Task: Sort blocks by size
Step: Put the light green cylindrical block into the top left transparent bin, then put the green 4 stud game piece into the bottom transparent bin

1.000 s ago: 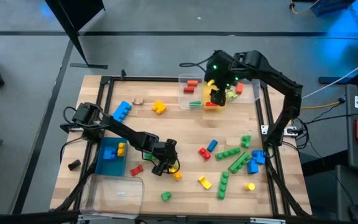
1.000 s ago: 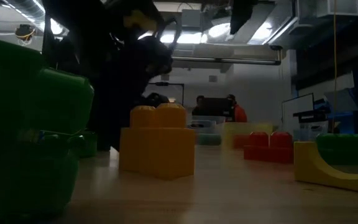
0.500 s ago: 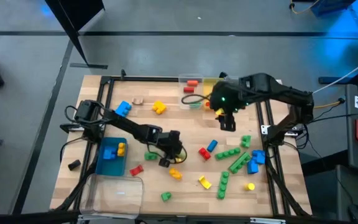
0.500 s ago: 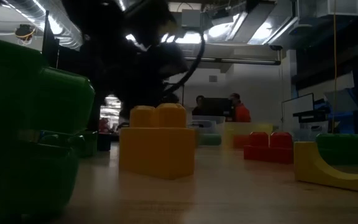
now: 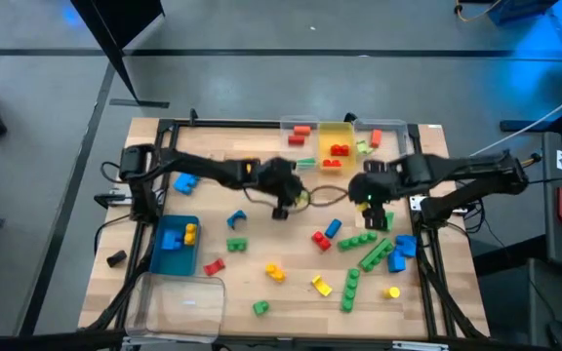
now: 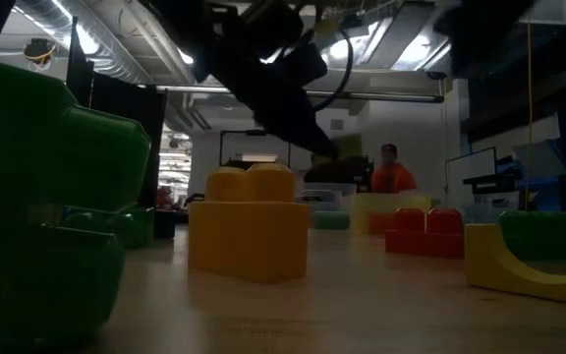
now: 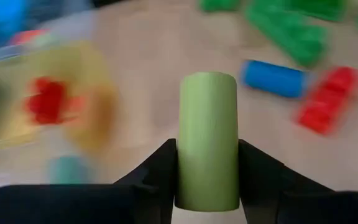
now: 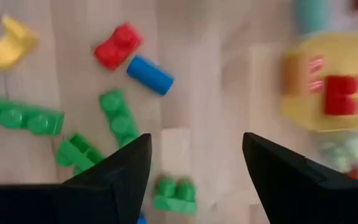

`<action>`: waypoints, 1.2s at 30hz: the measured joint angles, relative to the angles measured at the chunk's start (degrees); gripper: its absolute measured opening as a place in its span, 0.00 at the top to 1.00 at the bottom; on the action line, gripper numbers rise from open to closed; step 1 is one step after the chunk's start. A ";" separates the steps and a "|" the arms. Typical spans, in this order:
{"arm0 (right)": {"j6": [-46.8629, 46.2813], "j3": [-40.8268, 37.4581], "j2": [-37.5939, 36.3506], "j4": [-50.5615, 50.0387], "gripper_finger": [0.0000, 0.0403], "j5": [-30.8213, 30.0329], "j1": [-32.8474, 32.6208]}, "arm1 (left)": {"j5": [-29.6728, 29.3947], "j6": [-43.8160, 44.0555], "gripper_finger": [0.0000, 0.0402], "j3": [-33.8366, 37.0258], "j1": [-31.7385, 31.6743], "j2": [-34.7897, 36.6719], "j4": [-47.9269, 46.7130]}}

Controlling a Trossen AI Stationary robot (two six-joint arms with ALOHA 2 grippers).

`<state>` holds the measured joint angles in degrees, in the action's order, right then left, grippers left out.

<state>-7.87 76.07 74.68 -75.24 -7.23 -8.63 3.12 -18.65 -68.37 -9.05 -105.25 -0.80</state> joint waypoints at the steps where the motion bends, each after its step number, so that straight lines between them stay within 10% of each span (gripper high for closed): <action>1: -0.85 -2.26 -0.25 1.22 0.37 0.96 -0.66 | 0.00 0.30 0.70 -0.48 -1.46 0.00 0.02; 16: -7.21 -25.22 -0.08 21.55 0.37 8.24 -7.66 | 0.00 6.06 0.69 -1.61 -16.21 -0.01 7.54; 36: -9.85 -35.68 0.17 33.87 0.37 11.62 -7.63 | -3.39 8.36 0.52 -1.59 -17.24 -4.85 15.90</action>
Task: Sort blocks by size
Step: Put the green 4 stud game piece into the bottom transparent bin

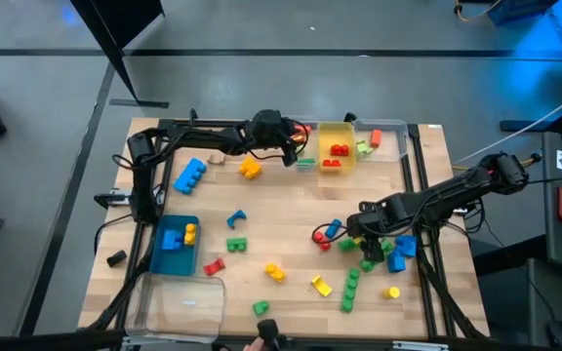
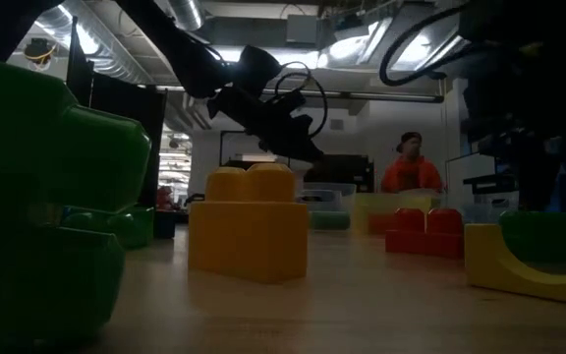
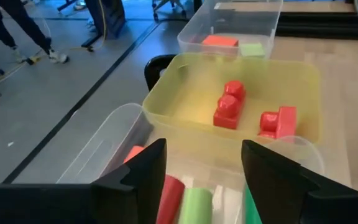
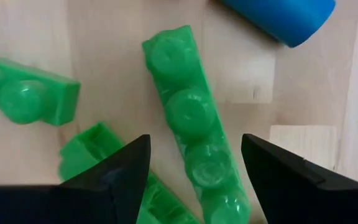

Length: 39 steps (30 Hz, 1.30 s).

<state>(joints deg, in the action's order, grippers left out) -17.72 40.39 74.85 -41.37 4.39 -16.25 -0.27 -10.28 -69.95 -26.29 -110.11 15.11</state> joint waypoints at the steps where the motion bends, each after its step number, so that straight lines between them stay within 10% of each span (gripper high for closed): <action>1: 0.01 -0.51 0.00 0.40 0.37 -0.34 0.00 | 0.02 0.00 0.52 0.00 0.23 0.02 0.26; 18: 0.10 -6.89 0.00 -0.08 0.38 -3.10 0.00 | 0.04 -1.75 0.52 0.00 3.12 0.09 0.40; 27: 0.07 -7.81 0.00 3.02 0.66 -4.34 0.18 | 0.04 -2.02 0.52 0.00 5.41 0.11 0.49; 39: 2.04 -1.01 0.00 0.67 0.66 -3.92 0.16 | 0.06 -0.99 0.52 0.00 13.43 1.62 0.18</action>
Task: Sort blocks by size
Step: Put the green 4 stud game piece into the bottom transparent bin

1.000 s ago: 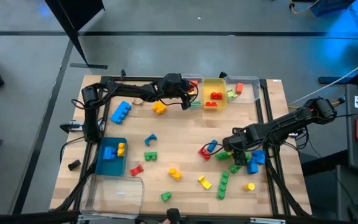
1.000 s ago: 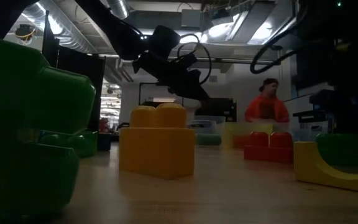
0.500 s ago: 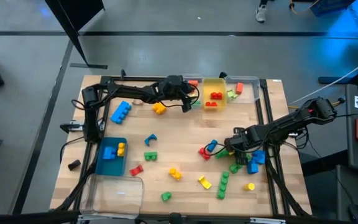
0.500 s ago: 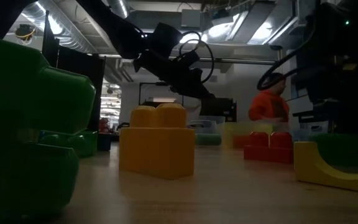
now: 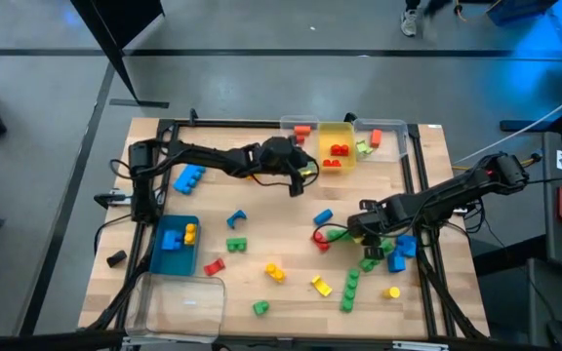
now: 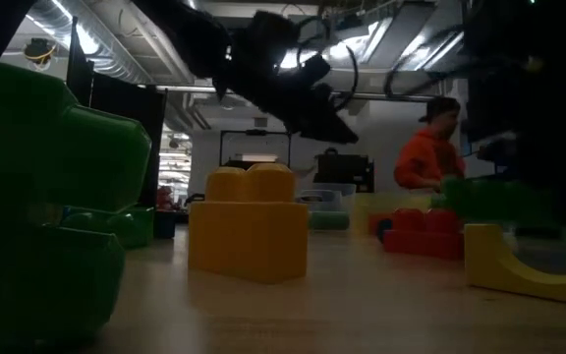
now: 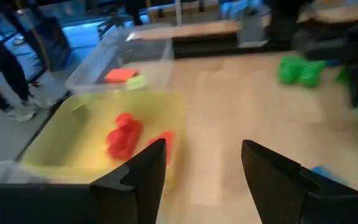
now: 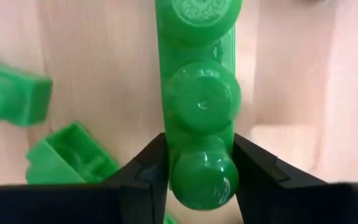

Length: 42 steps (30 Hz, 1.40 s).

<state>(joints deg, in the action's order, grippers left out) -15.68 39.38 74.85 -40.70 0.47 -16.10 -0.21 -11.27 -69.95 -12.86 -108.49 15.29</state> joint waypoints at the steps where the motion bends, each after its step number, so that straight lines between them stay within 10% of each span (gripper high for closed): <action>1: 0.64 0.77 0.00 -0.03 0.66 -0.66 0.00 | 0.19 0.78 0.52 0.00 0.87 0.63 -0.27; 14: 3.07 4.19 0.02 3.17 0.62 -12.51 0.00 | 4.47 10.84 0.52 0.00 11.21 5.15 -11.62; 42: 5.74 4.19 0.02 20.42 0.62 -17.45 0.00 | -1.92 12.56 0.52 0.00 16.63 5.03 -16.94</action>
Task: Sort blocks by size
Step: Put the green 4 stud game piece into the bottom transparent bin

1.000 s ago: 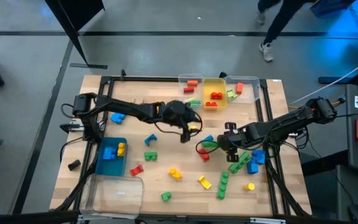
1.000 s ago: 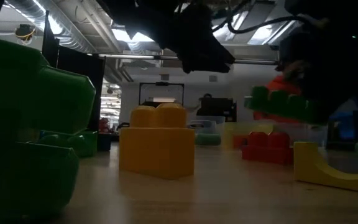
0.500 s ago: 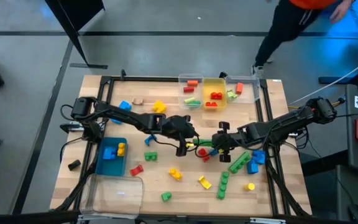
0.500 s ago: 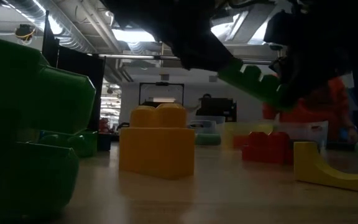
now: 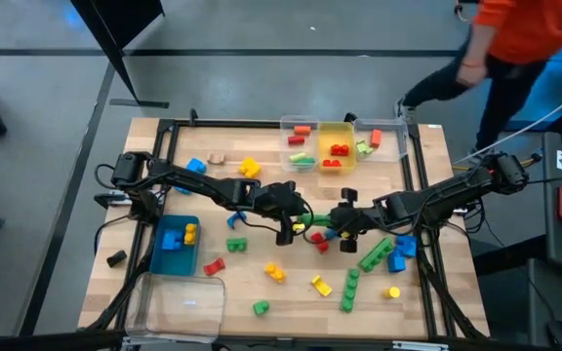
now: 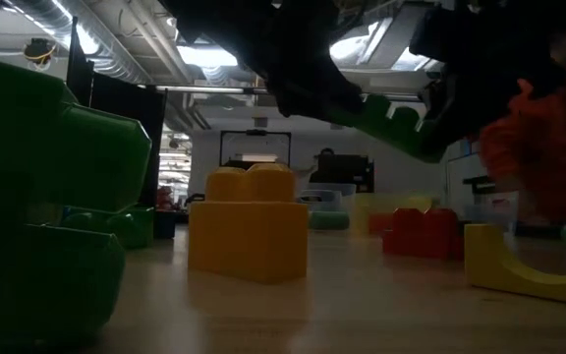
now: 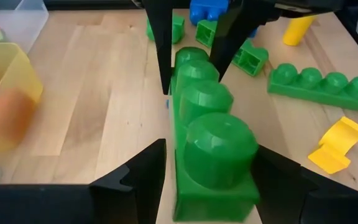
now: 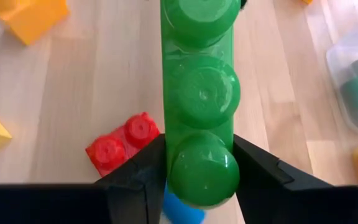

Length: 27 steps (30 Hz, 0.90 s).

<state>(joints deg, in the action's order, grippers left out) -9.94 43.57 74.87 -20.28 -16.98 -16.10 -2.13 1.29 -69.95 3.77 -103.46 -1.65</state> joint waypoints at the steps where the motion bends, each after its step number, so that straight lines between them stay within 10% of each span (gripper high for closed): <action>1: 0.21 0.00 0.00 0.21 0.62 0.03 0.00 | 0.00 -0.01 0.52 0.00 -0.01 0.00 0.00; 27: 1.41 0.04 -0.02 1.73 0.57 2.27 0.00 | 0.16 -3.49 0.69 0.00 -0.13 1.70 -2.26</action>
<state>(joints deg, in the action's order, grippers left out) -8.54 43.62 74.85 -18.55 -14.71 -16.10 -1.96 -2.20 -69.95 3.64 -101.76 -3.91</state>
